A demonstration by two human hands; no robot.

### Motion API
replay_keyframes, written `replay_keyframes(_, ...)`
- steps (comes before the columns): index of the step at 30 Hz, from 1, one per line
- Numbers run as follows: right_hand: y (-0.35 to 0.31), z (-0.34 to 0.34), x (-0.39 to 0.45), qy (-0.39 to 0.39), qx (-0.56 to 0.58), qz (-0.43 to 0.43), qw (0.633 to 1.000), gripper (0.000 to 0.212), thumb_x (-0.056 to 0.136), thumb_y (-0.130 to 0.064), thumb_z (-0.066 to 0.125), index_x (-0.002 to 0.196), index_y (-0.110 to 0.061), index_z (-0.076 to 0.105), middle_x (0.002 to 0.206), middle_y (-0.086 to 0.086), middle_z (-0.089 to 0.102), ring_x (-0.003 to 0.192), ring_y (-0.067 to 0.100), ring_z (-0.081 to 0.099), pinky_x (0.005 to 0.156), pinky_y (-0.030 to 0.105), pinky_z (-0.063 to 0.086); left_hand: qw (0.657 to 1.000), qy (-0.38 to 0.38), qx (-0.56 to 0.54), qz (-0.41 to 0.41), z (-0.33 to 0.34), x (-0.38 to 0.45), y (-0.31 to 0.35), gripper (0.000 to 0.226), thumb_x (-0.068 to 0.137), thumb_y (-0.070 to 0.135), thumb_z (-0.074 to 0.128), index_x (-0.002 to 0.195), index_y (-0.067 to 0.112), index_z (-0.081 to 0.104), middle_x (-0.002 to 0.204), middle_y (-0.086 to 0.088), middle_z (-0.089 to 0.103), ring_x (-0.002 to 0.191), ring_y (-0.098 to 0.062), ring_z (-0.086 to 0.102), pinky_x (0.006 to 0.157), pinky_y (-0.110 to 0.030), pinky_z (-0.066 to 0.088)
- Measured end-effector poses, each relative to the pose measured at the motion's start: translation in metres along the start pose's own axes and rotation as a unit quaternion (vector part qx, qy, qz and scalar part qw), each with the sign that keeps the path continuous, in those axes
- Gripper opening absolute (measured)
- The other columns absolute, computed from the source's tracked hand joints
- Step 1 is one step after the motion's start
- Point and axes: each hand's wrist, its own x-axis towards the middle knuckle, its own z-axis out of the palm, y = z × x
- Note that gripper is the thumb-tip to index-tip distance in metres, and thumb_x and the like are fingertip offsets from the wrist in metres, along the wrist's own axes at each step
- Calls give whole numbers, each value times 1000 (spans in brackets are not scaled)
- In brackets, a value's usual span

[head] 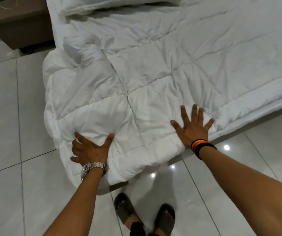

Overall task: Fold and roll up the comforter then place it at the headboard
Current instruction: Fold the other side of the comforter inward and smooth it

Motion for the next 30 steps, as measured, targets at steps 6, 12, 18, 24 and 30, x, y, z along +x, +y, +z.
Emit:
replay_keyframes(6, -25, -5, -12, -28, 10, 13, 999, 88, 90, -88, 9, 163, -45, -17, 174, 5, -23, 159, 30, -22, 117, 76, -11, 995, 47, 28, 88, -19, 21, 6, 41, 105, 38, 55, 125, 3, 51, 96, -28, 71, 91, -46, 67, 87, -49, 45)
replay_keyframes(12, -65, -6, -42, -25, 37, -70, 997, 88, 90, -88, 5, 164, -45, -13, 174, -1, -20, 161, 23, -17, 120, 70, -13, 987, 76, 37, 133, -68, 24, -28, 27, 102, 27, 59, 111, 2, 54, 75, -26, 62, 70, -46, 66, 59, -43, 50)
replay_keyframes(18, -102, 12, -73, -77, 24, -48, 996, 86, 92, -86, 5, 163, -43, -19, 173, 6, -26, 159, 28, -25, 118, 72, -16, 992, 23, 61, 103, -84, 14, -32, 38, 102, 47, 56, 119, 13, 59, 91, -17, 73, 85, -38, 71, 77, -43, 56)
replay_keyframes(24, -222, -10, -38, -10, 85, -134, 987, 86, 92, -85, 5, 164, -43, -16, 173, 4, -26, 159, 26, -24, 120, 70, -15, 989, 59, -24, 136, -121, 75, -21, 56, 100, 58, 53, 139, 17, 57, 129, -15, 67, 117, -40, 63, 100, -51, 49)
replay_keyframes(30, -346, 5, 24, 21, 88, -149, 985, 80, 97, -80, 13, 164, -45, -14, 174, 3, -23, 160, 26, -21, 121, 71, -11, 972, 49, -45, 224, -113, 188, 26, 66, 104, 44, 53, 160, 15, 35, 165, -15, 34, 152, -34, 31, 121, -50, 28)
